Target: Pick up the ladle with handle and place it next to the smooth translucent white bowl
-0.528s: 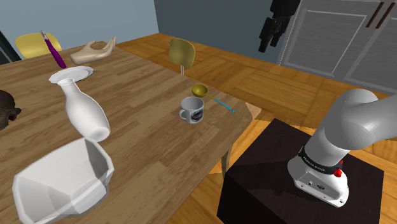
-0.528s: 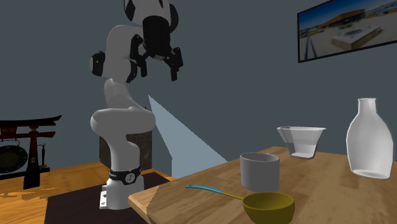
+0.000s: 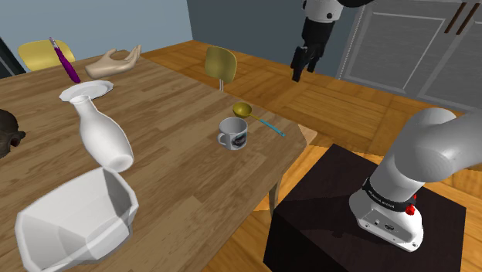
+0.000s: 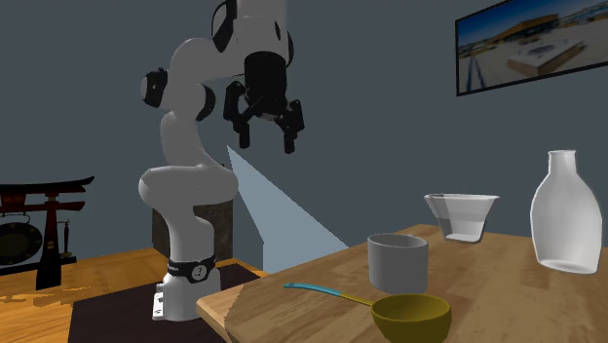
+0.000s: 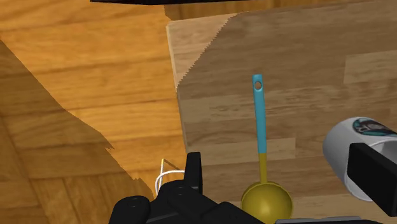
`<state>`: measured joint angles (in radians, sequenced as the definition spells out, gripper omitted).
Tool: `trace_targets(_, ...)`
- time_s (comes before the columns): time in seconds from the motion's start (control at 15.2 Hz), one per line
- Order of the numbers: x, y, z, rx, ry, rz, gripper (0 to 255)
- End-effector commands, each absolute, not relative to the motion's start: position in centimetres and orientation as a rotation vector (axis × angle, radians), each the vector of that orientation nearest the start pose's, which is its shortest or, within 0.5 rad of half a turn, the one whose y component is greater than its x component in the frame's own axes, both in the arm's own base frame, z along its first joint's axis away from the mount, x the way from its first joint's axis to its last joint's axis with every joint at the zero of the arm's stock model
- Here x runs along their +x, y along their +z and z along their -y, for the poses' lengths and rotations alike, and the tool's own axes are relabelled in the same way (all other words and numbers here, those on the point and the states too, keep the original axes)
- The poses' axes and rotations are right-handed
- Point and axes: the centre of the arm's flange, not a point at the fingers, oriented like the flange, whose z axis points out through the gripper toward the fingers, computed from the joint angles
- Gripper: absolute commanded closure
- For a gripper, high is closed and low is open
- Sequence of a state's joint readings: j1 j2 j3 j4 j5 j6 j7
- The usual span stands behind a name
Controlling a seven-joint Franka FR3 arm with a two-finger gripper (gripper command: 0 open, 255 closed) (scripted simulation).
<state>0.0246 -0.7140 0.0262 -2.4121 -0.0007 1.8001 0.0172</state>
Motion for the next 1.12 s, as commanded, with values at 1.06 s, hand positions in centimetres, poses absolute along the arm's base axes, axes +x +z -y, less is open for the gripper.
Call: trace_targets(1.06,49.8,38.1,-9.0,-3.301,-0.144,0.096,0)
